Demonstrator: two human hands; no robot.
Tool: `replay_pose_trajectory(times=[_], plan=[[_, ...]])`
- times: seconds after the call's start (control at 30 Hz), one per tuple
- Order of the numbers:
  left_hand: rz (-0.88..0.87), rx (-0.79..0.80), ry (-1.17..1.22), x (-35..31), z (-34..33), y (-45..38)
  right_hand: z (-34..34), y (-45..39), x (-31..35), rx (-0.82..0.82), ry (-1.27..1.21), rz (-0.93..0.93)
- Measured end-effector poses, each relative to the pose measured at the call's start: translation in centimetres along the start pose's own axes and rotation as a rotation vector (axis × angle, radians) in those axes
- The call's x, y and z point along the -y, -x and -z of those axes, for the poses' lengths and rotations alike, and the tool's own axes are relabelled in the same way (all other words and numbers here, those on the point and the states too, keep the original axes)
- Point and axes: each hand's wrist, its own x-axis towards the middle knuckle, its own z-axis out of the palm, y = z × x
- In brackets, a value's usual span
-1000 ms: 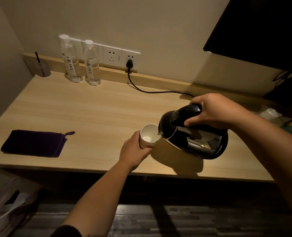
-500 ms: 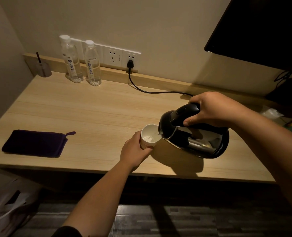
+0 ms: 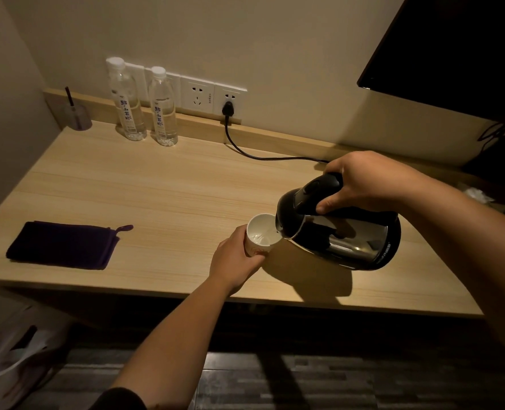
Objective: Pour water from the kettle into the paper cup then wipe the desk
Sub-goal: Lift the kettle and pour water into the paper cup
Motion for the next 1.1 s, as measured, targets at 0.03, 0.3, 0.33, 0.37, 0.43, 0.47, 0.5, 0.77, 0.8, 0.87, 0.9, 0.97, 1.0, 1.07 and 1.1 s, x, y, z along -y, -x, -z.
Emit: replay_pose_trajectory(times=[0.03, 0.3, 0.33, 0.37, 0.43, 0.47, 0.5, 0.77, 0.8, 0.87, 0.9, 0.97, 1.0, 1.07, 1.1], plan=[[-0.002, 0.001, -0.004, 0.0, 0.0, 0.0, 0.0, -0.1, 0.0, 0.002, 0.004, -0.004], [0.002, 0.004, -0.017, 0.3, -0.2, -0.1, 0.2, -0.7, 0.2, 0.01, 0.019, -0.016], [0.005, 0.008, -0.019, 0.3, -0.2, -0.1, 0.2, -0.7, 0.2, 0.008, 0.025, -0.017], [0.009, 0.012, -0.022, 0.4, -0.2, -0.1, 0.2, -0.7, 0.2, 0.009, 0.029, -0.018], [0.011, 0.017, -0.022, 0.4, -0.2, -0.1, 0.2, -0.8, 0.3, 0.016, 0.032, -0.021], [0.009, 0.017, -0.023, 0.4, -0.2, -0.1, 0.2, -0.8, 0.3, 0.018, 0.033, -0.024], [0.007, 0.017, -0.026, 0.4, -0.2, -0.1, 0.3, -0.8, 0.4, 0.019, 0.037, -0.025], [0.006, 0.006, -0.014, 0.3, -0.1, -0.1, 0.4, -1.1, 0.8, 0.01, 0.09, -0.021], [0.008, 0.007, -0.015, 0.3, -0.2, -0.1, 0.4, -1.1, 0.8, 0.011, 0.093, -0.023], [0.012, 0.007, -0.018, 0.3, -0.2, -0.1, 0.4, -1.0, 0.7, 0.011, 0.093, -0.025], [0.012, 0.007, -0.02, 0.3, -0.2, -0.1, 0.4, -1.0, 0.8, 0.011, 0.093, -0.026], [0.009, 0.007, -0.022, 0.4, -0.2, -0.1, 0.4, -1.1, 0.8, 0.014, 0.097, -0.029], [0.007, 0.007, -0.022, 0.4, -0.2, -0.1, 0.5, -1.1, 0.8, 0.014, 0.101, -0.03], [0.002, 0.01, -0.024, 0.4, -0.2, -0.1, 0.5, -1.2, 0.9, 0.016, 0.115, -0.026], [0.002, 0.012, -0.025, 0.4, -0.2, 0.0, 0.5, -1.3, 1.0, 0.017, 0.121, -0.022]])
